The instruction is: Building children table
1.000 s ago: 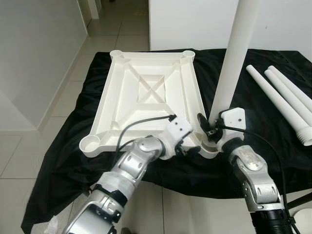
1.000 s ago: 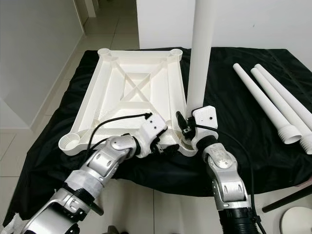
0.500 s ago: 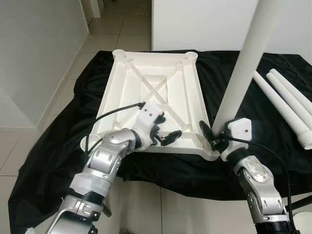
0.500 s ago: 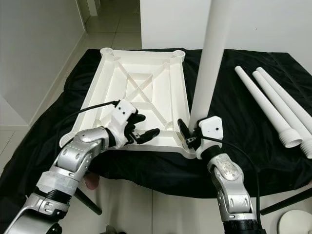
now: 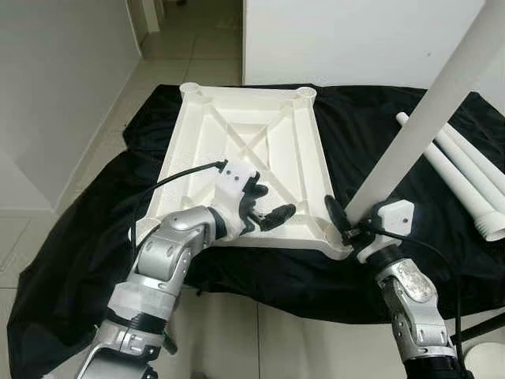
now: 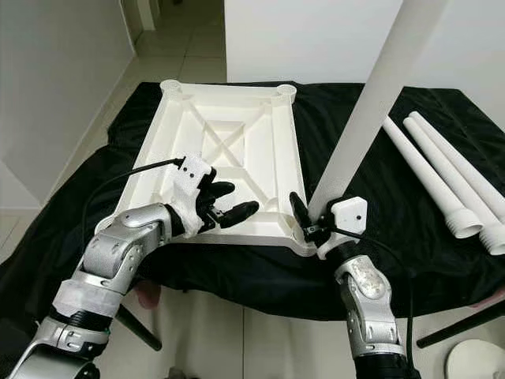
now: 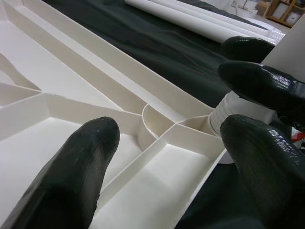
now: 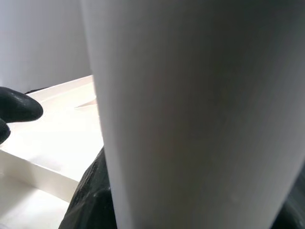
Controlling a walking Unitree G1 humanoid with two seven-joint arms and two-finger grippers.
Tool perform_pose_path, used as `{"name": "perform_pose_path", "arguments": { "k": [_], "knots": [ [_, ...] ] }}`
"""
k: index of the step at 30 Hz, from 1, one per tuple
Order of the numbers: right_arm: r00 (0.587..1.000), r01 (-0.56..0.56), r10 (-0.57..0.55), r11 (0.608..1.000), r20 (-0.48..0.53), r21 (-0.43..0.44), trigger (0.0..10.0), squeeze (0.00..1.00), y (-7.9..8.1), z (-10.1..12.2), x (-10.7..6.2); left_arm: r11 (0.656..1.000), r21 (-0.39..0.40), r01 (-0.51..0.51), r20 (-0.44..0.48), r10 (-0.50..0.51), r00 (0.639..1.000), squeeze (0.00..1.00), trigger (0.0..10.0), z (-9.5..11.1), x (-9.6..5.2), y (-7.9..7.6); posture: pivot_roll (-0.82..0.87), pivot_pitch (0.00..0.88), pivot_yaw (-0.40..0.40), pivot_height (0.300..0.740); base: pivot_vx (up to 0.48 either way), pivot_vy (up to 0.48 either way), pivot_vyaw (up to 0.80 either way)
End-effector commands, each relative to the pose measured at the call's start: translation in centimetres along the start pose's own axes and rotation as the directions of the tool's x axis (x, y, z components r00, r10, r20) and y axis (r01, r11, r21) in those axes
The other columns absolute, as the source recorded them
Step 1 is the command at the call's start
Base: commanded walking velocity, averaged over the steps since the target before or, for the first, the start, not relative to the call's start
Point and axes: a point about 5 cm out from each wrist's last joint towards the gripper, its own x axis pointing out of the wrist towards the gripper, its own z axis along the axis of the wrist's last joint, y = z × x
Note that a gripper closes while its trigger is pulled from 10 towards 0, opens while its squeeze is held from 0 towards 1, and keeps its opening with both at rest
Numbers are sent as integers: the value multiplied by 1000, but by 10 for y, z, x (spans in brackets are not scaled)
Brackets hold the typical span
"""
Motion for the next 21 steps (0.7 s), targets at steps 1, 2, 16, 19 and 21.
{"name": "perform_pose_path", "arguments": {
  "k": [1,2,16,19,21],
  "knots": [
    [993,10,-5,999,-121,45,10000,0,3,-24,-6,1000,-18,-26,-1,26,1000,0,10000,-1,-3,1,-7,70,24,740,0,0,0],
    [989,20,-12,998,-150,57,10000,0,2,-27,-4,999,-22,-27,0,27,1000,0,10000,-1,-3,1,-5,73,24,740,0,0,0],
    [969,56,-43,997,-244,47,10000,0,-5,-33,12,999,-25,-49,9,49,999,0,10000,3,-4,0,-2,73,18,740,0,0,0],
    [967,81,-66,995,-247,52,10000,0,-8,-35,10,998,-27,-53,10,53,999,0,10000,3,-5,0,-2,73,18,740,0,0,0],
    [963,91,-71,994,-258,67,10000,0,-9,-36,9,998,-28,-55,10,55,998,0,10000,4,-5,1,-2,71,18,740,0,0,0]
  ]
}}
